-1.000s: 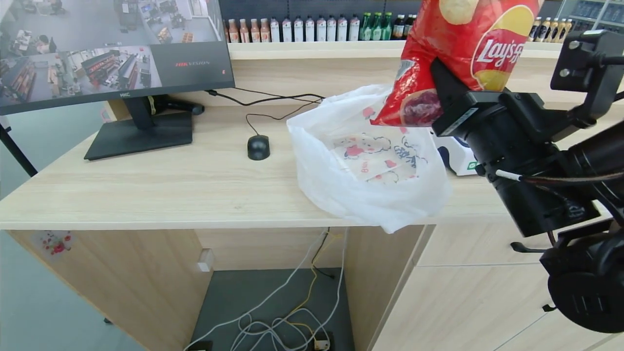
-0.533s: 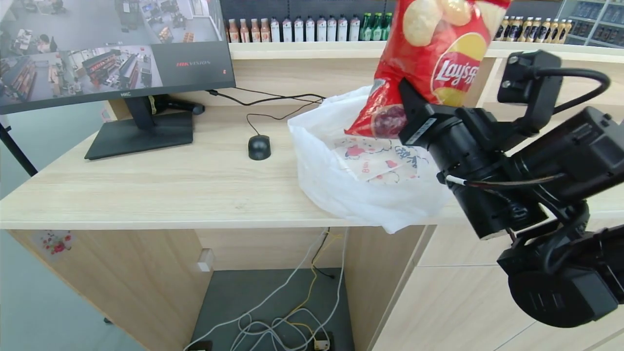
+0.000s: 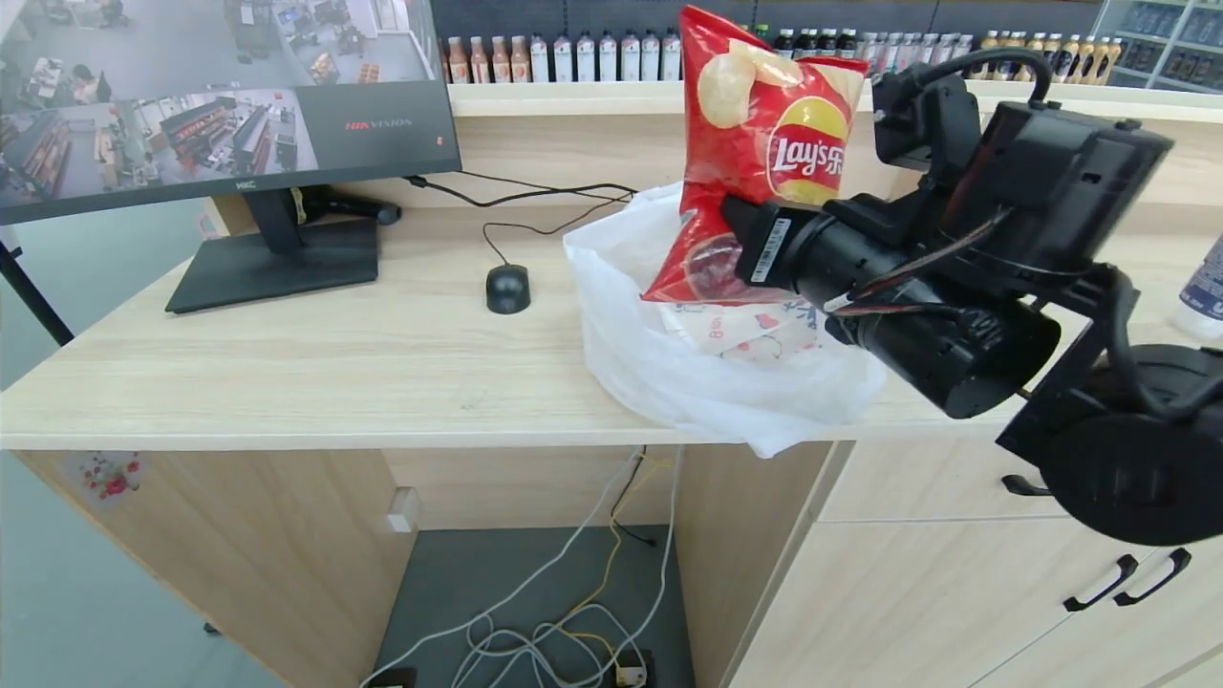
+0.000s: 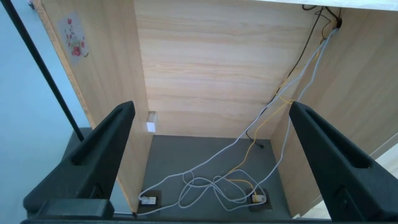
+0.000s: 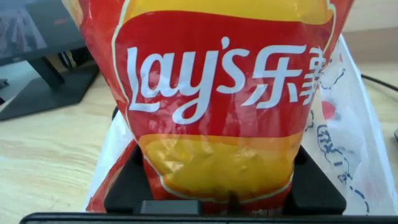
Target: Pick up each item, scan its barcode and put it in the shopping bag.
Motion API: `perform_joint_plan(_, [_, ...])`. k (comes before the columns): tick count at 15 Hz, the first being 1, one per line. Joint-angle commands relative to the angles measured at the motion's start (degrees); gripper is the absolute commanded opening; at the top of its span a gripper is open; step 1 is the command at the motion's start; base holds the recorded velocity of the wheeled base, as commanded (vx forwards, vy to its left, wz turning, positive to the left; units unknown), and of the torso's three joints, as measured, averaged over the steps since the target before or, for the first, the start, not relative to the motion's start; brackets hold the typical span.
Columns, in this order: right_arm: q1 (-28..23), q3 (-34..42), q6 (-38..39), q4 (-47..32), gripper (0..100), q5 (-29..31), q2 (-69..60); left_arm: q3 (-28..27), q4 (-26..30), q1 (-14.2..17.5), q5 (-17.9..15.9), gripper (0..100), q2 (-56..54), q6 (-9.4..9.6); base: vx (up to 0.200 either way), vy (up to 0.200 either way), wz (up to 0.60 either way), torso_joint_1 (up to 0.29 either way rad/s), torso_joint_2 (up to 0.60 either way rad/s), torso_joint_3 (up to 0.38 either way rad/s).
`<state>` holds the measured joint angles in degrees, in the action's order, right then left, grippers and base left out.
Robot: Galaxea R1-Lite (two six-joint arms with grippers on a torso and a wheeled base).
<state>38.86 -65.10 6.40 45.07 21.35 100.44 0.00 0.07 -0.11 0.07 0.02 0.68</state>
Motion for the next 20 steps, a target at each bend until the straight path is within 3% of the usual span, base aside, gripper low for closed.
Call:
perform_joint_plan(1, [-0.1, -5.0, 1.2, -6.0, 0, -0.2, -0.8, 0.0, 0.0, 0.0, 0.0, 100, 0.0, 0.11, 0.000, 0.000, 0.00, 0.000, 0.00, 0.000])
perform_joint_plan(6, [-1.6, -18.7, 5.1, -23.3, 0, -1.1, 2.5, 0.0, 0.0, 0.0, 0.0, 100, 0.0, 0.11, 0.000, 0.000, 0.00, 0.000, 0.00, 0.000])
perform_joint_plan(13, [-3.2, -20.8, 6.8, -27.2, 0, -2.9, 6.4, 0.0, 0.0, 0.0, 0.0, 100, 0.0, -0.16, 0.000, 0.000, 0.00, 0.000, 0.00, 0.000])
perform_joint_plan(20, [-4.8, -17.5, 7.8, -32.7, 0, -2.9, 2.0, 0.0, 0.0, 0.0, 0.0, 100, 0.0, -0.07, 0.000, 0.000, 0.00, 0.000, 0.00, 0.000])
